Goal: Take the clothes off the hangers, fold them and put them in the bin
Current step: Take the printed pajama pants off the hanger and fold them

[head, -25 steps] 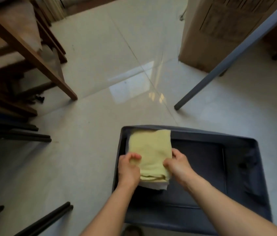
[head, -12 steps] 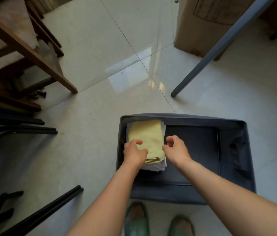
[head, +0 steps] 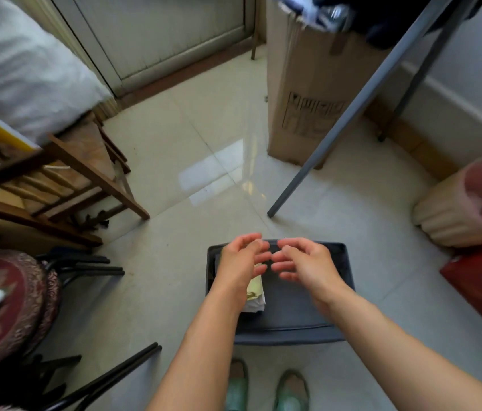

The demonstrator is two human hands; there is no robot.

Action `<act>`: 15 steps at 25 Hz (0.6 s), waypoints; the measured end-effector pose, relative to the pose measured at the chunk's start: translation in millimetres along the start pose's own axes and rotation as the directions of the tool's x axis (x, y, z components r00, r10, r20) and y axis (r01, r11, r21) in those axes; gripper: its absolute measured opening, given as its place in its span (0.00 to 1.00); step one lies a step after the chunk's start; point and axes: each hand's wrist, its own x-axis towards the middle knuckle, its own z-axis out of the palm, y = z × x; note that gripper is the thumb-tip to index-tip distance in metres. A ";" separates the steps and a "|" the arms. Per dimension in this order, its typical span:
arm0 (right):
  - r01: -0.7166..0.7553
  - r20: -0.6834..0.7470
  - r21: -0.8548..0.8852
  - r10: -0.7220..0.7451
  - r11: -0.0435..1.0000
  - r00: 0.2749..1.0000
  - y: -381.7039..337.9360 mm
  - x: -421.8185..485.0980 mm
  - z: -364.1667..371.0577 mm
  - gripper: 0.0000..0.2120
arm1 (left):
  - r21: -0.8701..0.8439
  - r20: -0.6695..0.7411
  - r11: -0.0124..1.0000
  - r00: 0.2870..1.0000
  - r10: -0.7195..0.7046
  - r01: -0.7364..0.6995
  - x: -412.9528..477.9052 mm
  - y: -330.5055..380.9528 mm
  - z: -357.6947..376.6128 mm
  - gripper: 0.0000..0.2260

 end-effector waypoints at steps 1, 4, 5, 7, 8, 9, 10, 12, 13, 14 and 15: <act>0.028 0.000 0.025 -0.028 0.999 1.000 -20.8 -16.6 -3.3 0.09 | -0.029 0.024 0.999 0.999 0.031 -0.031 -19.5 19.7 6.1 0.08; 0.116 -0.007 0.088 -0.116 0.989 0.993 -82.3 -67.8 -12.0 0.09 | -0.079 0.058 0.989 0.989 0.133 -0.128 -79.7 80.5 24.1 0.07; 0.152 -0.011 0.105 -0.152 0.983 0.988 -102.3 -86.1 -15.1 0.09 | -0.080 0.071 0.983 0.983 0.169 -0.163 -100.2 99.9 29.4 0.07; 0.220 -0.019 0.140 -0.220 0.965 0.975 -136.1 -119.3 -20.8 0.09 | -0.078 0.105 0.972 0.967 0.231 -0.224 -136.5 131.9 37.0 0.07; 0.260 -0.027 0.149 -0.259 0.954 0.966 -153.8 -138.4 -25.3 0.09 | -0.069 0.133 0.964 0.955 0.264 -0.257 -155.1 148.2 41.3 0.07; 0.292 -0.035 0.154 -0.290 0.944 0.956 -168.1 -156.2 -29.1 0.09 | -0.060 0.158 0.958 0.945 0.288 -0.282 -171.6 161.1 44.9 0.08; 0.328 -0.049 0.158 -0.325 0.931 0.944 -183.3 -176.0 -34.3 0.09 | -0.042 0.188 0.951 0.932 0.309 -0.307 -189.8 174.2 49.6 0.08; 0.405 -0.091 0.165 -0.395 0.899 0.914 -211.2 -213.3 -45.1 0.09 | -0.022 0.246 0.934 0.904 0.350 -0.355 -223.3 197.7 59.4 0.08; 0.444 -0.123 0.167 -0.428 0.880 0.895 -226.2 -232.7 -51.7 0.09 | -0.017 0.278 0.925 0.887 0.368 -0.379 -240.0 208.7 65.7 0.08; 0.484 -0.151 0.163 -0.463 0.860 0.874 -239.6 -250.4 -58.1 0.09 | -0.007 0.319 0.914 0.865 0.386 -0.406 -255.4 218.6 72.6 0.08; 0.514 -0.172 0.159 -0.489 0.843 0.855 -250.3 -265.0 -63.2 0.09 | 0.002 0.357 0.904 0.845 0.398 -0.427 -269.6 227.1 78.4 0.08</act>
